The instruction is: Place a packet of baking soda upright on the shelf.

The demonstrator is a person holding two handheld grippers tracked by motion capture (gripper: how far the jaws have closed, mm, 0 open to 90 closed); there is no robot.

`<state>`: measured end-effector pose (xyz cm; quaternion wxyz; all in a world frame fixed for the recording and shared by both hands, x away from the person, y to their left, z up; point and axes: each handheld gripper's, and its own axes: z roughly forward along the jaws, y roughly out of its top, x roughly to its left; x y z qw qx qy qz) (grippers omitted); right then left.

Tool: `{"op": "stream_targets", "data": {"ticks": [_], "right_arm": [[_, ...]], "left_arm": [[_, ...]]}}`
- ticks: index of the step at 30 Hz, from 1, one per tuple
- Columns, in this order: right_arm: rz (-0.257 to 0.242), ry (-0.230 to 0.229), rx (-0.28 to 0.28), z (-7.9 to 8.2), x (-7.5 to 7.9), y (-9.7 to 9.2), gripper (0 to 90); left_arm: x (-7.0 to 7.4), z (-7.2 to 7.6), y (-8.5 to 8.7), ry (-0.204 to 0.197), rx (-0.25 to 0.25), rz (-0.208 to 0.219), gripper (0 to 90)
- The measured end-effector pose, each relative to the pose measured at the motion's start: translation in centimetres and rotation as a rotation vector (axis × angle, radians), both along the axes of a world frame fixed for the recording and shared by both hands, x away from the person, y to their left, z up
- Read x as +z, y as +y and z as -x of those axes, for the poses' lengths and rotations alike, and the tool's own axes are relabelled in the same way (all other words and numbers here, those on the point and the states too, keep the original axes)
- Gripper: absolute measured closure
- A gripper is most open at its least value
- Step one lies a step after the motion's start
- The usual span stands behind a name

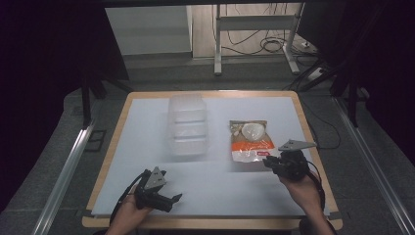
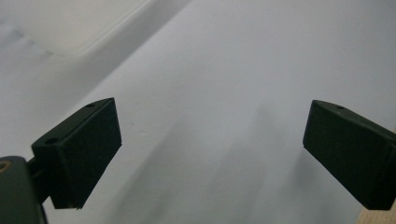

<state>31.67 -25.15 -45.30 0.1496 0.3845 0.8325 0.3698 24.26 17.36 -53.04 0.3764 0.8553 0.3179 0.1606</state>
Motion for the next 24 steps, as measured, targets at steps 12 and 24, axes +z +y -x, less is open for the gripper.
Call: {"op": "stream_targets", "data": {"ticks": [12, 24], "right_arm": [[0.035, 0.002, 0.078, -2.3, -0.2, 4.2, 88.1], [0.072, 0.050, 0.108, -5.1, -1.6, 9.2, 89.3]], "left_arm": [[0.0, 0.0, 0.1, 0.008, -0.002, 0.006, 4.4], [0.0, 0.0, 0.0, 0.007, -0.002, -0.001, 4.5]]}}
